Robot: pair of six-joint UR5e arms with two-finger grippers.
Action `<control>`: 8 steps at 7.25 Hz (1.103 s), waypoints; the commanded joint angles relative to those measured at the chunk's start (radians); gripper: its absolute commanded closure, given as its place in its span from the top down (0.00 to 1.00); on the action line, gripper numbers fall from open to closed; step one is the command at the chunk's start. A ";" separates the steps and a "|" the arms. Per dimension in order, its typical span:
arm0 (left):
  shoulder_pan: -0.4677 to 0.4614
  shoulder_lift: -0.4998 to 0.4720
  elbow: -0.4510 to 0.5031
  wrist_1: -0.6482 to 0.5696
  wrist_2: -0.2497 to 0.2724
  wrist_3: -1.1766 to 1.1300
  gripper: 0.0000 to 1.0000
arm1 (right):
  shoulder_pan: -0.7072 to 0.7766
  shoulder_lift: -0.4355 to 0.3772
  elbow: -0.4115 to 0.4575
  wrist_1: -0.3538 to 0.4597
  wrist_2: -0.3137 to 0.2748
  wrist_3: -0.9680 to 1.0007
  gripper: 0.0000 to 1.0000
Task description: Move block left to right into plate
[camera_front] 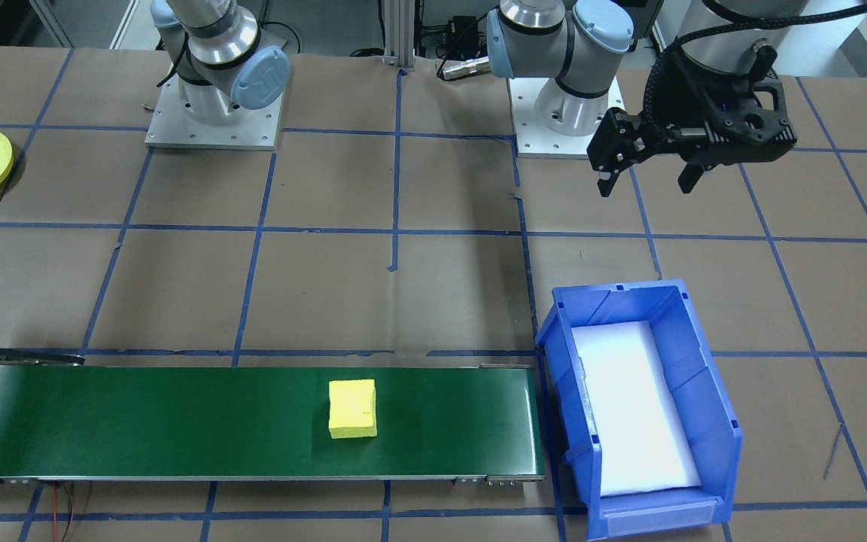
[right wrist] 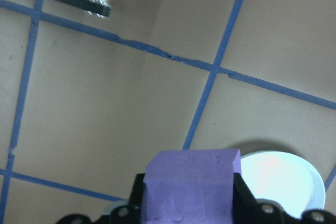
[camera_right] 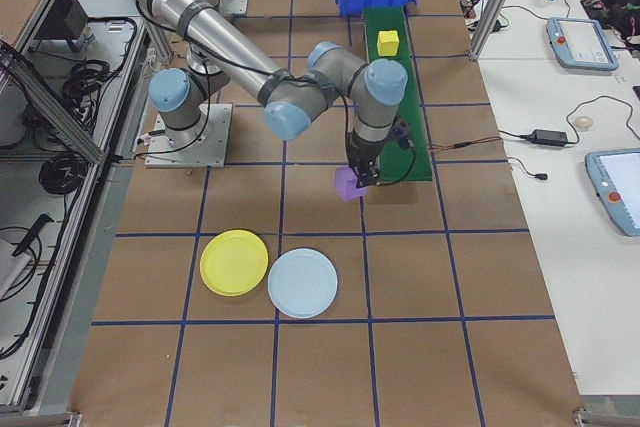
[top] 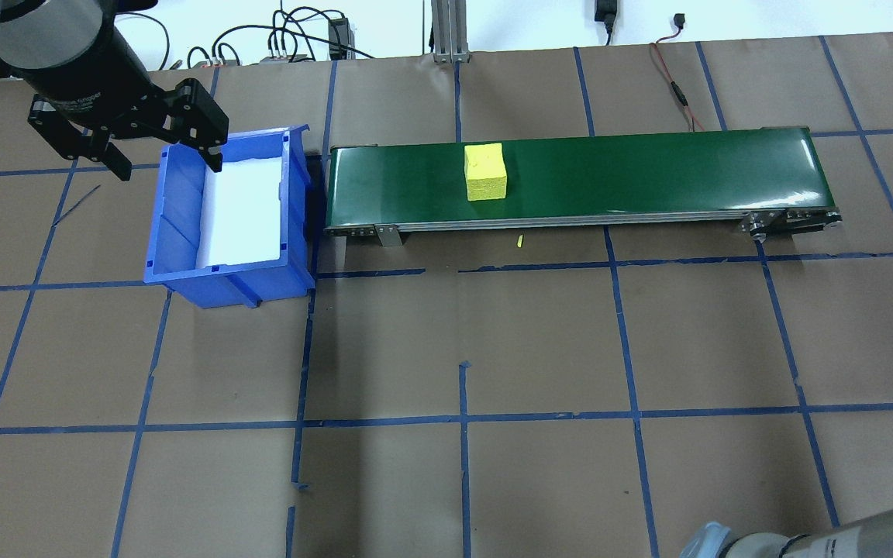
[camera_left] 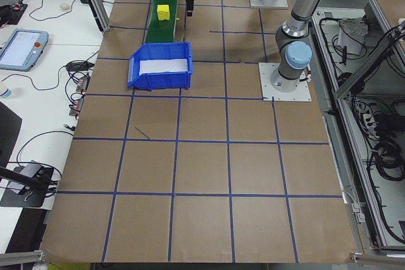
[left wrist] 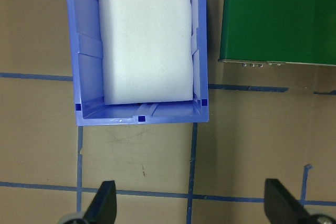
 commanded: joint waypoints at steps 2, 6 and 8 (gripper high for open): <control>0.000 0.000 -0.004 0.000 -0.003 -0.003 1.00 | -0.324 0.035 0.200 -0.281 -0.031 -0.176 0.25; -0.002 0.001 0.002 0.009 -0.003 -0.026 1.00 | -0.340 0.093 0.317 -0.546 0.009 -0.170 0.45; -0.002 0.001 -0.001 0.011 0.000 -0.025 1.00 | -0.340 0.092 0.307 -0.554 0.132 -0.178 1.00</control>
